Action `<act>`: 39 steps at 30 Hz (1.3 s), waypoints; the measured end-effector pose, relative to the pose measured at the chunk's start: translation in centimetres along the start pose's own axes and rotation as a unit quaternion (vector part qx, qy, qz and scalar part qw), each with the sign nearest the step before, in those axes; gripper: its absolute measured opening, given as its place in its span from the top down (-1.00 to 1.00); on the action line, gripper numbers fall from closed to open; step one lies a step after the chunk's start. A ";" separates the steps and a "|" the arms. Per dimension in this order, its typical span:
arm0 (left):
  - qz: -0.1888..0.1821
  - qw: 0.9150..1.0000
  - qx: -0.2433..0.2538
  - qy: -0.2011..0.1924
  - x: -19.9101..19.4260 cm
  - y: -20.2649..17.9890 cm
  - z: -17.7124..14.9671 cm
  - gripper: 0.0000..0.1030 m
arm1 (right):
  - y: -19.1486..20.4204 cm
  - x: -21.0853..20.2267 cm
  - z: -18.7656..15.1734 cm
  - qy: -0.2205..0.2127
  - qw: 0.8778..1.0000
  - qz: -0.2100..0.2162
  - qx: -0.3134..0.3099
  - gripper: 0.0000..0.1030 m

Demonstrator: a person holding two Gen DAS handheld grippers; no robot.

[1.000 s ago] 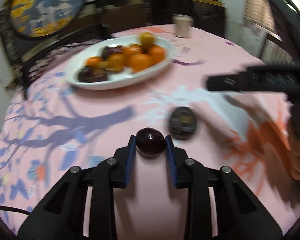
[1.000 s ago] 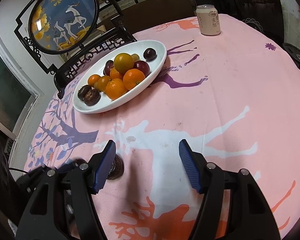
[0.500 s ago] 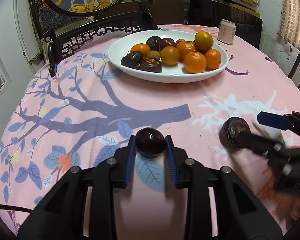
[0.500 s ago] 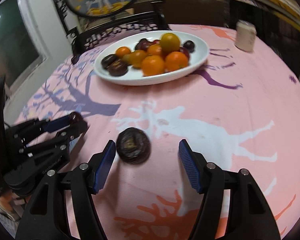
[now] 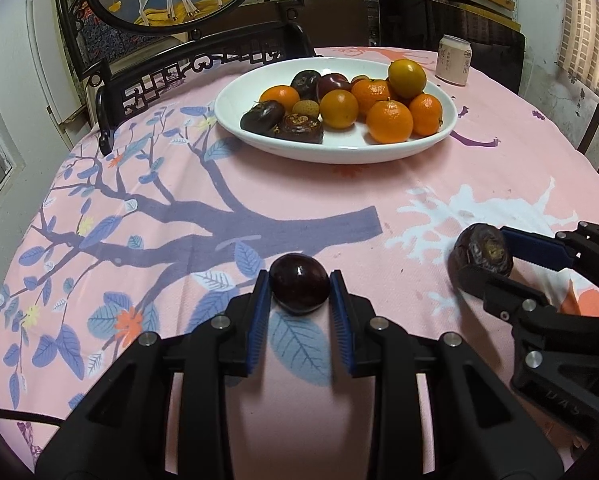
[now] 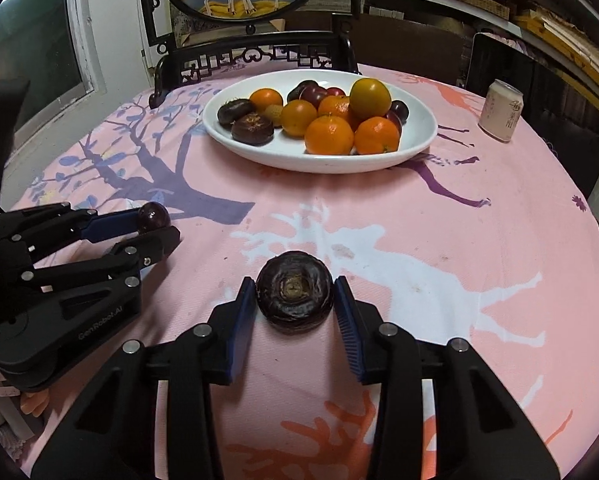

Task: Organize fruits
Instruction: 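Carry the cherry and brown fruit to the plate and open both tools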

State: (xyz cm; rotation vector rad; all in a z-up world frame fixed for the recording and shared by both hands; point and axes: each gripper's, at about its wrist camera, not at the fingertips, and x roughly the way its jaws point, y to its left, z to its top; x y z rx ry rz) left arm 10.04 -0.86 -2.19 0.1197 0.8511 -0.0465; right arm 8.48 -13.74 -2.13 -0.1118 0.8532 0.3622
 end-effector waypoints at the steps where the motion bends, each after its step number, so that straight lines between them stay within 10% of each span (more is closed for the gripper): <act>1: 0.000 1.000 0.000 0.000 0.0 0.0 0.0 0.41 | -0.1 -0.2 0.0 -0.003 1.000 0.001 0.002 0.20; 20: 0.034 0.995 -0.009 -0.098 -3.8 0.3 0.8 0.42 | -2.7 -3.6 0.7 -0.065 0.996 0.010 0.060 0.20; 39: 0.047 0.991 -0.033 -0.120 -0.6 2.0 11.9 0.42 | -7.5 -4.0 11.1 -0.124 0.986 0.005 0.110 0.20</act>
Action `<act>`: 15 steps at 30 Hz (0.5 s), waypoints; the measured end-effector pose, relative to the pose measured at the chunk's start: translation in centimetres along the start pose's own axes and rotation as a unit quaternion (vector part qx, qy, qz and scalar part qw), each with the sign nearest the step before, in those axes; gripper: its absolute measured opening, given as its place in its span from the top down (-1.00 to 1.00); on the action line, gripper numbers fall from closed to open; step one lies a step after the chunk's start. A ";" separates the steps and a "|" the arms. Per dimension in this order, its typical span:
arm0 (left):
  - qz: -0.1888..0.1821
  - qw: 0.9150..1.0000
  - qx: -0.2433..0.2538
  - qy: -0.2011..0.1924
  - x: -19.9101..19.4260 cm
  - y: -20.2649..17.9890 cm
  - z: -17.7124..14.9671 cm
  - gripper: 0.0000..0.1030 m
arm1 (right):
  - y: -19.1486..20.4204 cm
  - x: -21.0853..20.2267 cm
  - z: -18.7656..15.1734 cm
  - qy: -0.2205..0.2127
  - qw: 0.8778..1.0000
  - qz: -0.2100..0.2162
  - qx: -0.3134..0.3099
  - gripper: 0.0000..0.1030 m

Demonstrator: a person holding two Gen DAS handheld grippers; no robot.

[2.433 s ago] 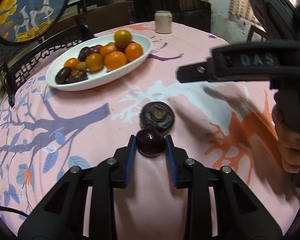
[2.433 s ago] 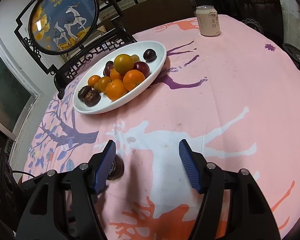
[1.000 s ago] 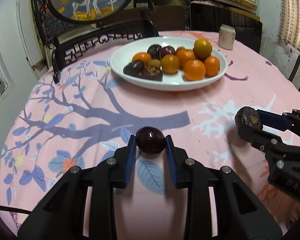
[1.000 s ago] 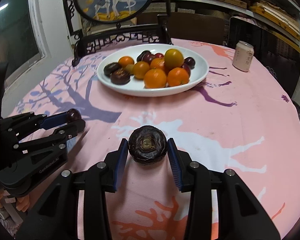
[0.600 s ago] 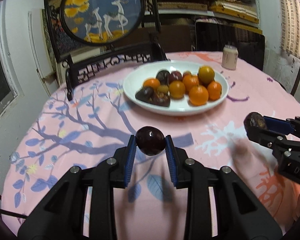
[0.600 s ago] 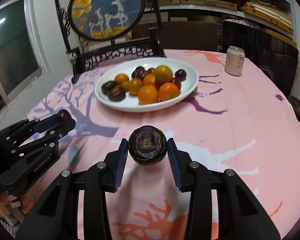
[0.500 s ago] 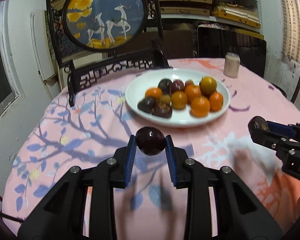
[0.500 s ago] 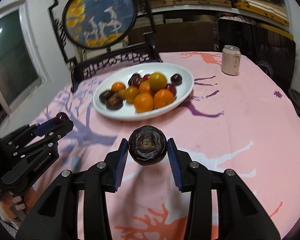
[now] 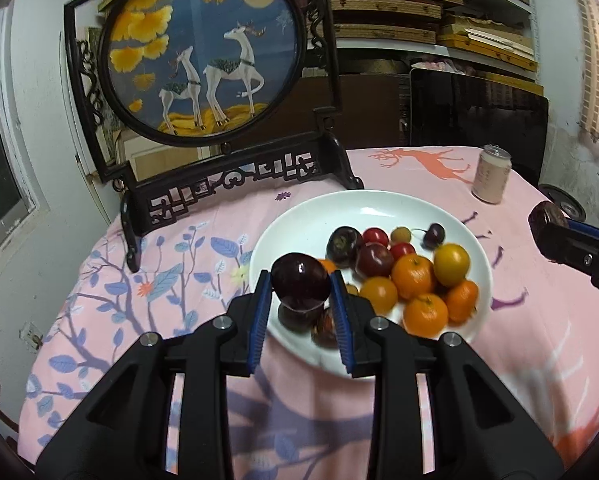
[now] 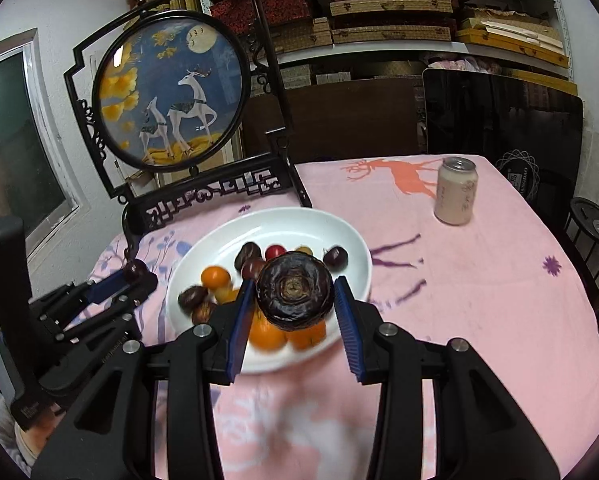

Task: Organize fruits
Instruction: 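Carry the cherry and brown fruit to the plate and open both tools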

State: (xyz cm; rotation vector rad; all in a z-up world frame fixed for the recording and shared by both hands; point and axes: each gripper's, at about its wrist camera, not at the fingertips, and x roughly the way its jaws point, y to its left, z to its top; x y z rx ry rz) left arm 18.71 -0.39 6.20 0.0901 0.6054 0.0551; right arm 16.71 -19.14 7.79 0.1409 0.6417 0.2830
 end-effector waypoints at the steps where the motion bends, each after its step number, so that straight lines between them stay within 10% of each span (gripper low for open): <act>1: 0.000 1.000 -0.005 0.004 0.8 0.2 0.2 0.42 | 0.1 0.8 0.3 0.002 1.000 0.002 0.000 0.20; 15: 0.008 0.999 -0.017 0.038 7.6 0.7 0.2 0.42 | 0.8 8.0 0.6 0.038 0.999 0.006 -0.019 0.20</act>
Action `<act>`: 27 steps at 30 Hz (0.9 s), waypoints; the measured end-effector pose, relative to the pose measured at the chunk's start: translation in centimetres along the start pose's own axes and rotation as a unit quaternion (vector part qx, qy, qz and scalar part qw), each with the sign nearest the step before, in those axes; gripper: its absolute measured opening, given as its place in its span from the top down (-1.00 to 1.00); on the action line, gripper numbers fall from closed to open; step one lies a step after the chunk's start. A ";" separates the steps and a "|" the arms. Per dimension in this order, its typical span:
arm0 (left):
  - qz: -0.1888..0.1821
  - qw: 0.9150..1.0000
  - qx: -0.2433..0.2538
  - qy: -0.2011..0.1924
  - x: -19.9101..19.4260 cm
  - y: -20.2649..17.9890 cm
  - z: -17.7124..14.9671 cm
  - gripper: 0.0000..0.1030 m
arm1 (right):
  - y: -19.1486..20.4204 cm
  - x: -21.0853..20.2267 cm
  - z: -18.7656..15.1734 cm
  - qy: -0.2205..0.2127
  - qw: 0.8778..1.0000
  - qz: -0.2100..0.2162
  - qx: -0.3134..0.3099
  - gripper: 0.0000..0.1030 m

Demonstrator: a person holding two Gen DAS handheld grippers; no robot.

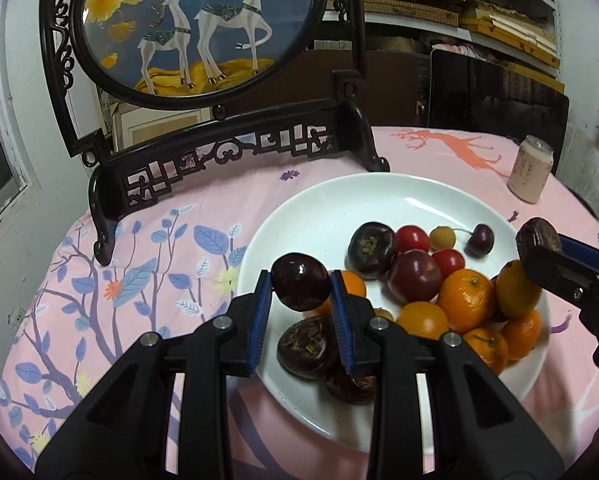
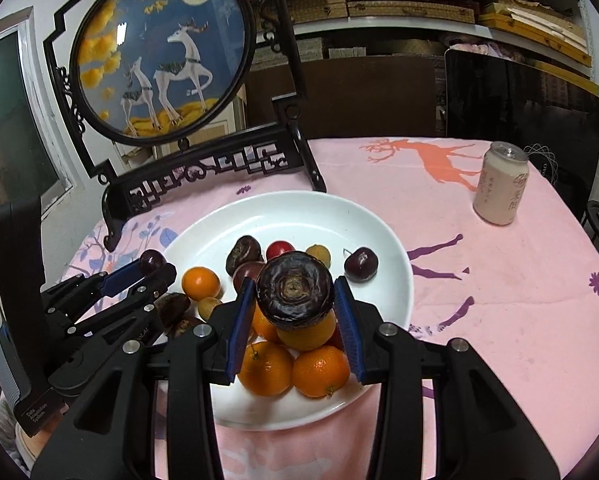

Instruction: Organize fruits

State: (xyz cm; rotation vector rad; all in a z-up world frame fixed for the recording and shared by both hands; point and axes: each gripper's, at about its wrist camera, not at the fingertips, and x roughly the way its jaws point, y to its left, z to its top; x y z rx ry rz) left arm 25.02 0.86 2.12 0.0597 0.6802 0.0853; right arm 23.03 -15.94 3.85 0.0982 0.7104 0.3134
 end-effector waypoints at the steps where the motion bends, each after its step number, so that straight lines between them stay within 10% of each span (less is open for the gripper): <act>1: 0.000 1.000 0.002 0.002 0.2 -0.1 -0.1 0.42 | -0.1 0.0 0.0 -0.002 1.000 -0.001 -0.002 0.20; 18: 0.009 1.000 0.019 0.000 0.7 -1.0 -0.5 0.37 | 0.2 0.4 0.2 -0.014 1.000 -0.014 -0.017 0.19; 21: 0.017 1.000 0.020 -0.006 0.5 -1.1 -0.5 -0.46 | 0.1 0.8 0.1 -0.009 1.000 -0.015 -0.023 -0.28; 27: 0.027 0.999 0.034 -0.026 -1.3 -1.4 -0.9 -0.55 | -0.1 -1.6 0.3 -0.044 0.999 -0.017 -0.020 -0.28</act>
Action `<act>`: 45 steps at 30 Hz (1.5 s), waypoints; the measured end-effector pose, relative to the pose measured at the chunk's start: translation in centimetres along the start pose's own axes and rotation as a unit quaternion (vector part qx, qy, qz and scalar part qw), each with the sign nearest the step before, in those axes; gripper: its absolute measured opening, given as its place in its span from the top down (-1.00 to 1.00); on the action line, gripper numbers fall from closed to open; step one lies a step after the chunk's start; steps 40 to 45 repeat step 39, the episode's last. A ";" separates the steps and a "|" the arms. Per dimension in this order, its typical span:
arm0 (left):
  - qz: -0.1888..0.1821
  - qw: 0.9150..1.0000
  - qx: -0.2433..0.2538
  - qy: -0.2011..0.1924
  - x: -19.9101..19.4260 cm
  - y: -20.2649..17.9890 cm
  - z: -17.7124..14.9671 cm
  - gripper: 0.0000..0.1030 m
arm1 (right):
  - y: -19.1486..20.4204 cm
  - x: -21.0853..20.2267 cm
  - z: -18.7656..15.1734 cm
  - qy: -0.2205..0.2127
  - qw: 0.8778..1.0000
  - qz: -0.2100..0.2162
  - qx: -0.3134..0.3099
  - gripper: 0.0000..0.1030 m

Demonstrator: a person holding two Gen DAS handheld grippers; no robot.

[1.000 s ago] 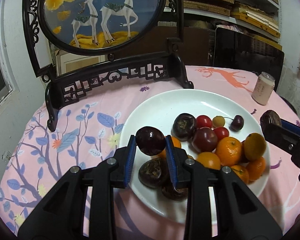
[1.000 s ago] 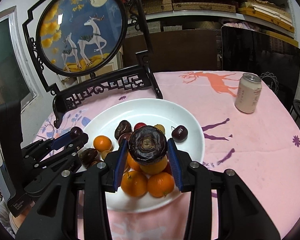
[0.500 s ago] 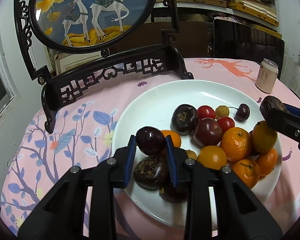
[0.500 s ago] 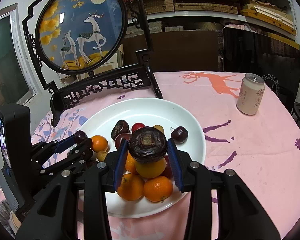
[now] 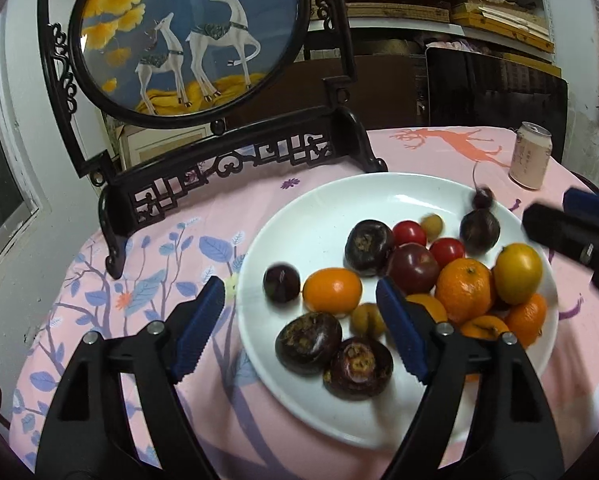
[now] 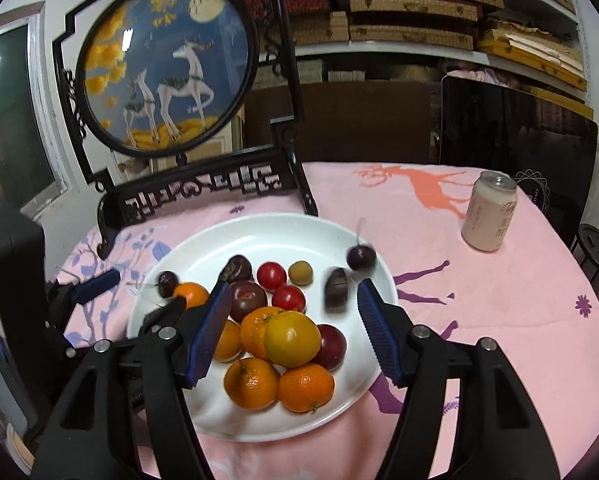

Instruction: Organize fruits

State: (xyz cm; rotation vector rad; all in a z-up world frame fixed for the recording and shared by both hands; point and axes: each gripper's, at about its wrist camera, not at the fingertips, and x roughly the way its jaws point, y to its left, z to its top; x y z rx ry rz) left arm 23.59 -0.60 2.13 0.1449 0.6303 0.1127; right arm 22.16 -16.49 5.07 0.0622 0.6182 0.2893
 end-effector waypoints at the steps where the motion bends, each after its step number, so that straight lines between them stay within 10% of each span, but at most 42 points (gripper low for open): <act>1: 0.001 1.000 0.001 -0.001 -0.3 0.0 -0.2 -0.55 | 0.0 -0.6 0.0 -0.002 1.000 0.002 0.005 -0.28; 6: -0.005 1.000 0.000 -0.006 -3.0 0.3 -1.3 -0.80 | 0.7 -3.4 -1.2 -0.003 1.000 0.015 0.004 -0.34; 10: -0.059 0.998 0.003 0.007 -5.5 0.7 -3.6 -0.96 | 1.0 -5.9 -3.3 -0.008 1.000 -0.016 -0.018 -0.97; 24: -0.106 0.993 0.001 0.041 -9.1 0.3 -7.0 -0.96 | -0.6 -8.4 -8.5 0.035 0.999 -0.033 -0.002 -0.97; 27: -0.061 0.998 0.003 0.008 -10.2 0.4 -7.1 -0.96 | -0.4 -8.8 -8.4 0.027 0.999 -0.034 -0.005 -0.97; 45: -0.073 0.996 -0.039 0.038 -9.6 2.3 -6.9 -0.96 | -0.4 -8.5 -8.5 0.043 0.999 -0.022 0.002 -0.97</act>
